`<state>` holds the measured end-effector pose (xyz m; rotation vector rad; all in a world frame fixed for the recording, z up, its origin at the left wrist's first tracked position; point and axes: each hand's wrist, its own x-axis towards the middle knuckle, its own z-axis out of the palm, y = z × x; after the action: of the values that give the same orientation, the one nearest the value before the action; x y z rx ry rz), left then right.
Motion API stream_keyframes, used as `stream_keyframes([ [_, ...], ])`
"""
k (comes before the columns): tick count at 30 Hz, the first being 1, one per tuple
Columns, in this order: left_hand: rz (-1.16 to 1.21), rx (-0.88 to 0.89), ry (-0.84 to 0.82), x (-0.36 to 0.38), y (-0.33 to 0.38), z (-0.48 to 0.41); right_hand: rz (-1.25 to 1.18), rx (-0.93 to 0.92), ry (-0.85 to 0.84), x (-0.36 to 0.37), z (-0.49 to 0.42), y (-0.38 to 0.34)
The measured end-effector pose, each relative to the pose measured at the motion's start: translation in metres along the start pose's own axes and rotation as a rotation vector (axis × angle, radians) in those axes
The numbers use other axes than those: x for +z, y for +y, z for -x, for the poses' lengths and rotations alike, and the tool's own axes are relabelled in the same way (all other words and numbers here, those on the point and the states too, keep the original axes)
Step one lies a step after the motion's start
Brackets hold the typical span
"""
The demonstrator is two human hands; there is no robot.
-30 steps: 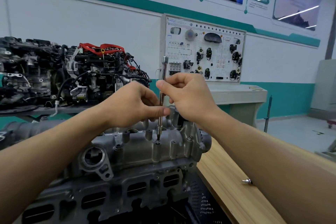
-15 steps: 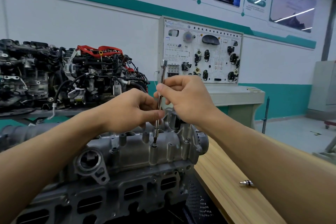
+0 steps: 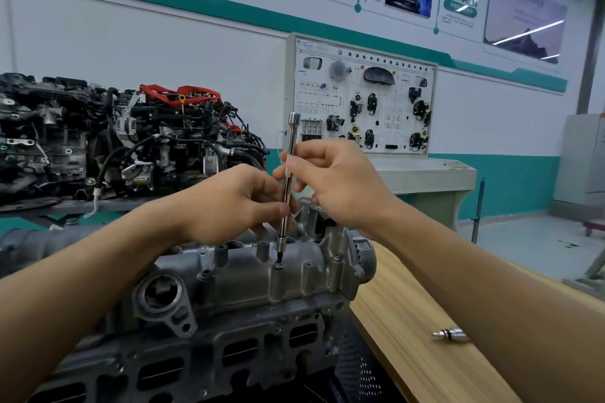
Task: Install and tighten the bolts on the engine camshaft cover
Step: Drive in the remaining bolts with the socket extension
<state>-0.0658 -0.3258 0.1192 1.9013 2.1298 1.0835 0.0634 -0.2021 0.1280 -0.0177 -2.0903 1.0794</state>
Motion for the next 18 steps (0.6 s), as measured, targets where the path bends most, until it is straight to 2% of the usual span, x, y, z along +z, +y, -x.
stream_keyframes([
  [3, -0.009, 0.009, 0.004, 0.001, 0.001, -0.001, 0.036, -0.030, 0.109, 0.004, -0.001, 0.002],
  [6, -0.026, 0.019, 0.099, 0.002, 0.002, 0.001, 0.106, -0.054, 0.247, 0.012, -0.005, 0.005],
  [8, -0.037, 0.033, 0.117, 0.001, 0.002, 0.001, 0.101, -0.040, 0.277, 0.013, -0.006, 0.005],
  [10, -0.023, 0.038, 0.107, 0.000, 0.003, 0.001, 0.071, -0.015, 0.217, 0.012, -0.007, 0.004],
  [14, 0.038, 0.021, 0.017, 0.000, 0.002, 0.000, 0.016, -0.049, -0.018, 0.009, -0.003, 0.003],
  [16, 0.098, 0.001, -0.033, 0.001, 0.002, 0.000, -0.001, -0.031, -0.053, 0.007, -0.002, 0.004],
  [18, 0.149, -0.019, -0.064, 0.001, 0.001, 0.000, 0.030, -0.034, -0.016, 0.004, -0.002, 0.005],
])
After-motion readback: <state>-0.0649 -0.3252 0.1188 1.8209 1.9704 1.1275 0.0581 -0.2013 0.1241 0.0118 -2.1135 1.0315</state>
